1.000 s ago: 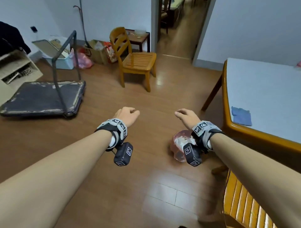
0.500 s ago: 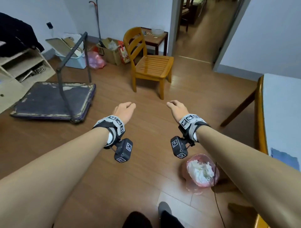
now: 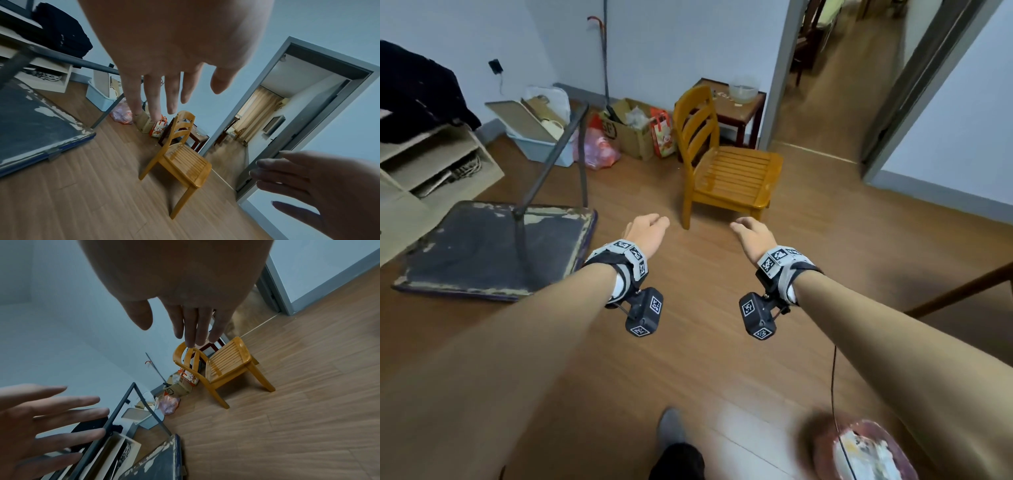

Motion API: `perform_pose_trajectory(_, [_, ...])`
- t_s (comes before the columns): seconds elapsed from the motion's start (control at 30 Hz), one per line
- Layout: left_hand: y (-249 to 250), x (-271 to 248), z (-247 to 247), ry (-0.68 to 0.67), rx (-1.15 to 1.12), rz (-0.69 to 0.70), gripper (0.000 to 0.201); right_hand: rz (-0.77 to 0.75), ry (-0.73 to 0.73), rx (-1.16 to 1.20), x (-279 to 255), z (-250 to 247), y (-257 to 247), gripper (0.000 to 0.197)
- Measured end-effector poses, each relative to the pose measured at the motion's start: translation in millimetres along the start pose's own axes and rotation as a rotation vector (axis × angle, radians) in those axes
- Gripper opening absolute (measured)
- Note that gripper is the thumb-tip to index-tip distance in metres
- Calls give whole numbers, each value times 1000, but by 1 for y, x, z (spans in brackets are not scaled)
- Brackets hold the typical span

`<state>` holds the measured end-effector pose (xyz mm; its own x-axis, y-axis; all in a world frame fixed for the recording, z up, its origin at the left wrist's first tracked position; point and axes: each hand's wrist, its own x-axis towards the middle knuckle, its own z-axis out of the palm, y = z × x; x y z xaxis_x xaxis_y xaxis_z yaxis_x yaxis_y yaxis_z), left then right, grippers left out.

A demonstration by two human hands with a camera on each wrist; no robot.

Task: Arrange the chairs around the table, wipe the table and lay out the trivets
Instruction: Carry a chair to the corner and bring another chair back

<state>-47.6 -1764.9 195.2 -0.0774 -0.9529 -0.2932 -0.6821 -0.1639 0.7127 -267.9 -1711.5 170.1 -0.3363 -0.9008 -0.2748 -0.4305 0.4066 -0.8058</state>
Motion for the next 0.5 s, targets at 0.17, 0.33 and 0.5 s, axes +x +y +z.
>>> perform_pose_trajectory(0.17, [28, 111, -38, -13, -20, 60, 45, 66, 62, 85, 90, 17, -54, 53])
perform_pose_trajectory(0.33, [55, 211, -51, -62, -39, 71, 37, 76, 90, 65, 181, 23, -87, 43])
perform_pose_trajectory(0.5, [76, 316, -54, -97, -34, 87, 26, 81, 85, 54, 294, 35, -104, 41])
